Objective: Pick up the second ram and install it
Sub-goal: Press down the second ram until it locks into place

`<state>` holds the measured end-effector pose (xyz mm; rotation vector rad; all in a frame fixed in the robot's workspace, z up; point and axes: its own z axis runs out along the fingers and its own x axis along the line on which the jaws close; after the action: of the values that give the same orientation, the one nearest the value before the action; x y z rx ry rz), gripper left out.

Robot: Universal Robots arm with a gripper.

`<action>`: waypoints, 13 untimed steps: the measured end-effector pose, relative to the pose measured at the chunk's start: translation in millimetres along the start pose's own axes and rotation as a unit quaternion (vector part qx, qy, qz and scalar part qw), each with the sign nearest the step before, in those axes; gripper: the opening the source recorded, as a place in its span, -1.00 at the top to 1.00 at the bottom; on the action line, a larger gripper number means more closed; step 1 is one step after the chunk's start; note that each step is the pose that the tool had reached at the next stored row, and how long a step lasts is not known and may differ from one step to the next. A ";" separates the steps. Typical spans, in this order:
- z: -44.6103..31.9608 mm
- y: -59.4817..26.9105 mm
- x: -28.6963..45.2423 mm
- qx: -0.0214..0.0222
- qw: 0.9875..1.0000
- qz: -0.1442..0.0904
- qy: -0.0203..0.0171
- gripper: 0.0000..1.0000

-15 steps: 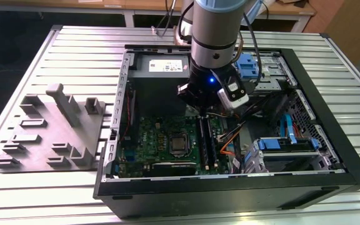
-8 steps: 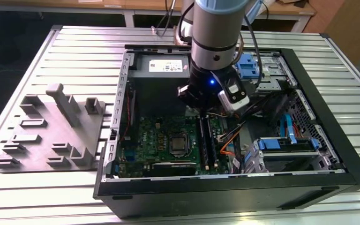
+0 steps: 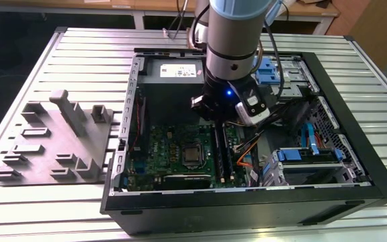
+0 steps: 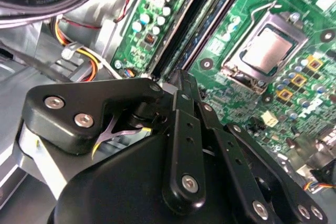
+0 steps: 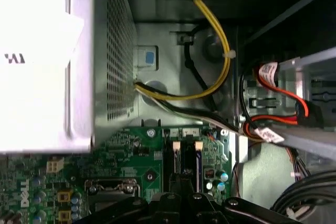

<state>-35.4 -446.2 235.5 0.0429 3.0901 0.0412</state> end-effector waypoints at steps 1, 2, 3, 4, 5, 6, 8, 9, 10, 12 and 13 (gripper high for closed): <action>0.0 -2.2 0.0 0.000 1.000 0.000 0.000 0.80; -0.1 -4.2 -0.1 0.000 1.000 0.000 0.000 0.80; -0.2 -6.5 -0.1 0.000 1.000 0.000 0.000 0.80; -0.3 -9.0 -0.2 0.000 1.000 0.000 0.000 0.80; -0.3 -11.4 -0.2 0.000 1.000 0.000 0.000 0.80; -0.3 -13.8 -0.3 0.000 1.000 0.000 0.000 0.80; -0.5 -19.2 -0.4 0.000 1.000 0.000 0.000 0.80; -0.6 -22.1 -0.5 0.000 1.000 0.000 0.000 0.80; -0.6 -24.9 -0.6 0.000 1.000 0.000 0.000 0.80; -0.7 -30.7 -0.8 0.000 1.000 0.000 0.000 0.80; -0.9 -33.7 -0.9 0.000 1.000 0.000 0.000 0.80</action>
<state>-35.5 -480.0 235.5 0.0429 3.0901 0.0412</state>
